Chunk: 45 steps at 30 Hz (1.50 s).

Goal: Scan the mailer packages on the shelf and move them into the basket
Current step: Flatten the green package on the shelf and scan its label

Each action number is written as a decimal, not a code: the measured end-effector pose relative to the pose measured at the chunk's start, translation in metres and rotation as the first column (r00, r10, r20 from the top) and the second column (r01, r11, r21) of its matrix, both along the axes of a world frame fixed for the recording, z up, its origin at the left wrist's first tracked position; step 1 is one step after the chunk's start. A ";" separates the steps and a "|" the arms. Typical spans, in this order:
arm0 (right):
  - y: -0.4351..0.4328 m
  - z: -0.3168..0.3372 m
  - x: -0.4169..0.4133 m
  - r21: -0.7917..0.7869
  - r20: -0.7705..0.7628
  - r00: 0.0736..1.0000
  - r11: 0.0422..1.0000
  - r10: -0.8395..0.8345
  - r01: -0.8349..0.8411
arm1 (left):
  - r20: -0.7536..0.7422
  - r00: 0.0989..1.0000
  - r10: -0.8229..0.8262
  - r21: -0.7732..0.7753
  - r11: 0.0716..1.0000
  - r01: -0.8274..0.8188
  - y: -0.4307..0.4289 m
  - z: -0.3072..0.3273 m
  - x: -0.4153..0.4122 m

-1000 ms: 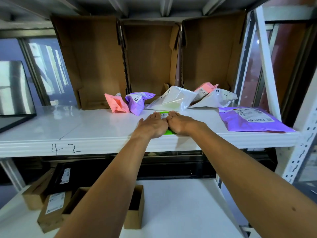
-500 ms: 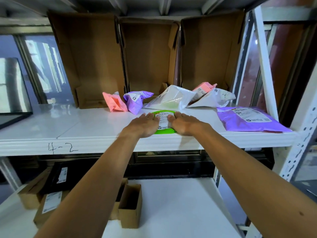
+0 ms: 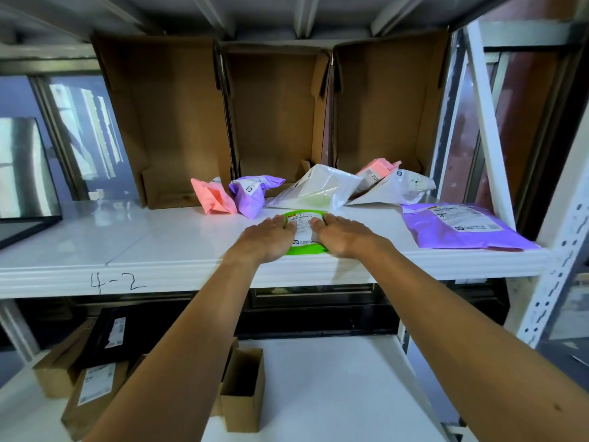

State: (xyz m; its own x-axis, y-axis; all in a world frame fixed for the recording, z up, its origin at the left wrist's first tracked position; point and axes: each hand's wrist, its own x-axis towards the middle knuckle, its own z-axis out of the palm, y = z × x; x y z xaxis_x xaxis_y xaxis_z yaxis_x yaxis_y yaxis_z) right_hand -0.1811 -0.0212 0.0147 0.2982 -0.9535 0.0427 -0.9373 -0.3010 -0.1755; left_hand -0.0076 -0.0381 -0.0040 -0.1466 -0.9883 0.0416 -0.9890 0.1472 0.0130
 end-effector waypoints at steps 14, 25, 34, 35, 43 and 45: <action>-0.003 -0.001 0.000 0.006 0.075 0.997 1.000 -0.020 0.019 | -0.212 0.973 0.088 0.013 0.996 -0.087 -0.006 -0.006 0.004; -0.028 -0.008 -0.010 -0.016 0.634 0.739 0.952 -0.227 0.306 | -0.528 0.846 0.070 -0.028 0.995 -0.099 0.004 0.001 0.002; -0.034 -0.012 -0.012 -0.065 0.615 0.735 0.911 -0.284 0.407 | -0.647 0.755 0.109 -0.107 0.967 -0.231 0.002 0.000 0.008; -0.033 -0.013 -0.013 -0.072 0.614 0.734 0.906 -0.290 0.418 | -0.673 0.732 0.103 -0.116 0.963 -0.242 0.003 0.001 0.006; -0.029 -0.015 -0.015 -0.124 0.596 0.760 0.904 -0.261 0.408 | -0.707 0.699 0.112 -0.127 0.951 -0.281 0.006 0.000 0.003; -0.029 -0.015 -0.015 -0.126 0.593 0.763 0.907 -0.257 0.403 | -0.713 0.692 0.113 -0.123 0.951 -0.282 0.006 0.001 0.003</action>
State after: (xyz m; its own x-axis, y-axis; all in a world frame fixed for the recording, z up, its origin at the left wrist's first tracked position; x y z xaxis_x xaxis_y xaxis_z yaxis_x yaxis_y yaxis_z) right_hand -0.1956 -0.0498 -0.0007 -0.1782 -0.9267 0.3309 -0.7479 -0.0910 -0.6576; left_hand -0.0050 -0.0321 -0.0032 0.2053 -0.9449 0.2551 -0.7170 0.0322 0.6963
